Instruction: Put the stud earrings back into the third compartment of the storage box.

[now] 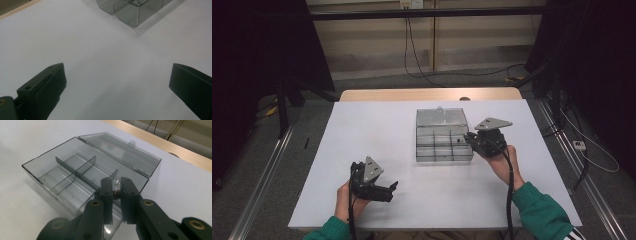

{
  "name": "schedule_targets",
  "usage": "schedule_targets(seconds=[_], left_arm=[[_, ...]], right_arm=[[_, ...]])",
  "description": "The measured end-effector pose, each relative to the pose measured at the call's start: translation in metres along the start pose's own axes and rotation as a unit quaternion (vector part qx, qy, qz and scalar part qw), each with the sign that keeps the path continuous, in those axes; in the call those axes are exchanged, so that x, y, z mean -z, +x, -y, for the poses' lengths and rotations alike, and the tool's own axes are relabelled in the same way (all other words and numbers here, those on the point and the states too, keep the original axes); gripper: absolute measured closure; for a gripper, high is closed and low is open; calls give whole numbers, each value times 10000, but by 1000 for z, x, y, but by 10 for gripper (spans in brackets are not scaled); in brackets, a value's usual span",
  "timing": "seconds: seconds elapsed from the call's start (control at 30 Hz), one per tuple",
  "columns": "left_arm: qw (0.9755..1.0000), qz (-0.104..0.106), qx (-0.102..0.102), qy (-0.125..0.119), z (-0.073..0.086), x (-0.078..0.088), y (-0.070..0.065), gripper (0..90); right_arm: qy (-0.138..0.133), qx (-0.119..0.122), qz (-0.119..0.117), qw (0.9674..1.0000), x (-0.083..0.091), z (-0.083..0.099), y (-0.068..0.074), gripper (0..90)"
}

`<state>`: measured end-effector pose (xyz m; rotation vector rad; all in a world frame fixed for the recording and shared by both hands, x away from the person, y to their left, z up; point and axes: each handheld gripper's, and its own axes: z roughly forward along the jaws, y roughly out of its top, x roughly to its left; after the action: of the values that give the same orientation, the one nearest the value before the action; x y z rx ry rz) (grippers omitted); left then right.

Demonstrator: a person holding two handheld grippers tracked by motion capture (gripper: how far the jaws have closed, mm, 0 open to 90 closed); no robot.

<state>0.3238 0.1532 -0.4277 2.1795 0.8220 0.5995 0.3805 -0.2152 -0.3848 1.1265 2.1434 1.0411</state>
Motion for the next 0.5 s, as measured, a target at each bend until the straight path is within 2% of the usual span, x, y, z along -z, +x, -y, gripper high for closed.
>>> schedule_targets(seconds=[0.2, 0.27, 0.4, 0.5], left_arm=[[10000, 9, 29, -14, 0, 1, -1, 7], [10000, 17, -17, 15, 0, 0, 0, 7], [10000, 27, 47, -16, 1, -2, 0, 7], [10000, 33, -31, 27, 0, 0, -1, 7]], right_arm=[[-32, -34, 19, 10000, -6, -5, -1, 813], [-41, -26, 22, 10000, -8, -6, -1, 813], [-22, -33, 32, 10000, -15, -7, -3, 813], [-28, -33, 59, 10000, -19, -9, -4, 813]])
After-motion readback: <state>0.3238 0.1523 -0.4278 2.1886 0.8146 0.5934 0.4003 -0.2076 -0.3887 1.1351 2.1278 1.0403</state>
